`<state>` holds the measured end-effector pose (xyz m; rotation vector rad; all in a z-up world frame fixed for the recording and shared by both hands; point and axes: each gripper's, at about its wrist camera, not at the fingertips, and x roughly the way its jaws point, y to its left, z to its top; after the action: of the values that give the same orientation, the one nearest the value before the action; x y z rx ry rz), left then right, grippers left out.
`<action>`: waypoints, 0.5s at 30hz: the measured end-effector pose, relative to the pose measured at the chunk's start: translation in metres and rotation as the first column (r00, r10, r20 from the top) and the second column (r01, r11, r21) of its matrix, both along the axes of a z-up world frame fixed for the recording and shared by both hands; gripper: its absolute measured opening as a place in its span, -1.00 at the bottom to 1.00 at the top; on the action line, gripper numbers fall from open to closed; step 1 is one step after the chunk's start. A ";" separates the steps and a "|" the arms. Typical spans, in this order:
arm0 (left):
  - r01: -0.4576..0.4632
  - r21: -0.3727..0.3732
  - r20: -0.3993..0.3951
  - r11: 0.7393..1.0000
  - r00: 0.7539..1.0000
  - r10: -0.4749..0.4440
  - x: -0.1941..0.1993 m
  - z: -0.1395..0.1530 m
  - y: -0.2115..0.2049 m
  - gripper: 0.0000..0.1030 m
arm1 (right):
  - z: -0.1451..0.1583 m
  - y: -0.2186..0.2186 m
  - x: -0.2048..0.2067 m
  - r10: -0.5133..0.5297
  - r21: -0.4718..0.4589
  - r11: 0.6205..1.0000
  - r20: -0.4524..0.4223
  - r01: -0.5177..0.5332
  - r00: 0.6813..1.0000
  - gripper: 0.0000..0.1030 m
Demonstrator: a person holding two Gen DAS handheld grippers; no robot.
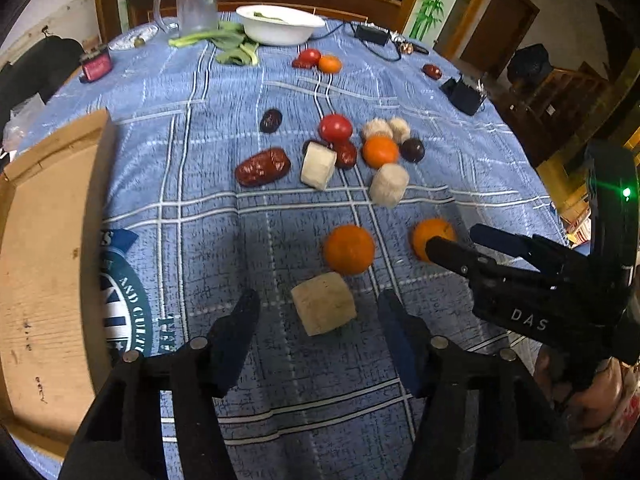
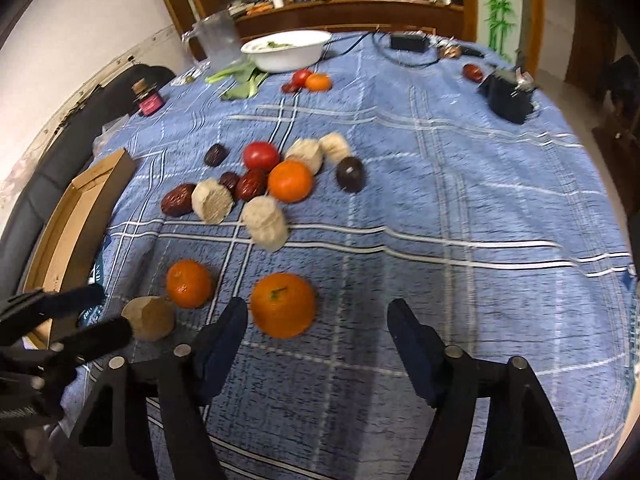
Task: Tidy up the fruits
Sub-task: 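Grasp the beige cube with the left tool while the right tool grasps a mandarin orange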
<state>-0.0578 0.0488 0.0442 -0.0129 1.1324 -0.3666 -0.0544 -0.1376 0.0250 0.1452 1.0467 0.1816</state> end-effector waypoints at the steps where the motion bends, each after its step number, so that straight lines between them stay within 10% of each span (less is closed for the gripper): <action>1: 0.000 0.001 -0.005 1.000 1.000 0.000 0.002 -0.003 0.000 0.17 | -0.001 0.002 0.001 0.007 0.001 1.000 -0.004 -0.007 1.000 0.41; 10: 0.022 0.016 -0.042 1.000 0.999 -0.021 0.011 -0.025 -0.010 0.14 | -0.005 0.020 0.009 0.066 0.005 0.998 -0.025 -0.066 0.997 0.40; 15: 0.024 0.021 -0.033 0.999 0.999 -0.023 0.008 -0.024 -0.014 -0.32 | -0.005 0.022 0.007 0.076 -0.021 0.997 -0.025 -0.076 0.997 -0.25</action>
<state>-0.0496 0.0347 0.0199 0.0131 1.1699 -0.3767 -0.0469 -0.1155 0.0202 0.0882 1.0786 0.2380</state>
